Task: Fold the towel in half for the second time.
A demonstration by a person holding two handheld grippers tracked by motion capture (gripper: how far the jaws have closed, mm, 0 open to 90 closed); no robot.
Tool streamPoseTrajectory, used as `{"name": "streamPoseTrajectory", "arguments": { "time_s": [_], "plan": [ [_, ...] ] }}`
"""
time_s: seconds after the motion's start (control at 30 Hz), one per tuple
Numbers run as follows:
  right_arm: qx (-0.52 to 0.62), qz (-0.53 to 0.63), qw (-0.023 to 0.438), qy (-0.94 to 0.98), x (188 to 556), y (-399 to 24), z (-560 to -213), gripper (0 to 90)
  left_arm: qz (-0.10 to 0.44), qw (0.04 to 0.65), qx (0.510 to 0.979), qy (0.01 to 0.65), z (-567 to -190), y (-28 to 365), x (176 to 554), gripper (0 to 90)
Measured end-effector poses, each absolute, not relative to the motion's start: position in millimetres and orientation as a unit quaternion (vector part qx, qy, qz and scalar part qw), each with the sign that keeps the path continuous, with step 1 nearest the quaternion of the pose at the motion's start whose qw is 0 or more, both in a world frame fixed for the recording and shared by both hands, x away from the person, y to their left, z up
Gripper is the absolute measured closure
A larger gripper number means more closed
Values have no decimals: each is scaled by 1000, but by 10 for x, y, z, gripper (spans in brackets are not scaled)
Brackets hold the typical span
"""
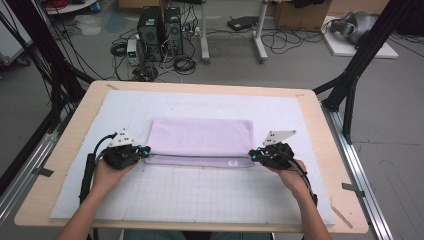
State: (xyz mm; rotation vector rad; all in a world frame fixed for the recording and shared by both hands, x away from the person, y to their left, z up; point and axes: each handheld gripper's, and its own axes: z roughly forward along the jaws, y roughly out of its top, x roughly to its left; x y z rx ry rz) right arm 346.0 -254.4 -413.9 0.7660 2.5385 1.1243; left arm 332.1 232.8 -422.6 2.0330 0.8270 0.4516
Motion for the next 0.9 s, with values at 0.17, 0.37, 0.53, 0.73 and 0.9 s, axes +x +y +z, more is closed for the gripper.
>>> {"name": "streamPoseTrajectory", "arguments": {
  "time_s": [0.17, 0.37, 0.53, 0.73, 0.9],
  "plan": [
    [255, 406, 138, 867, 3408, -2584, -3965, 856, 185, 448, 811, 327, -4119, 2367, 3245, 875],
    [251, 377, 109, 885, 3346, -2571, -4061, 753, 171, 411, 839, 313, -4229, 2329, 3154, 815],
    [267, 414, 89, 866, 3376, -2585, -4085, 672, 163, 444, 815, 335, -4200, 2391, 3188, 672],
    [292, 398, 91, 865, 3506, -2483, -4179, 687, 159, 425, 822, 345, -4265, 2312, 3275, 779],
    [293, 370, 89, 877, 3505, -2444, -4327, 693, 147, 401, 833, 351, -4391, 2284, 3287, 767]
  ]
}}
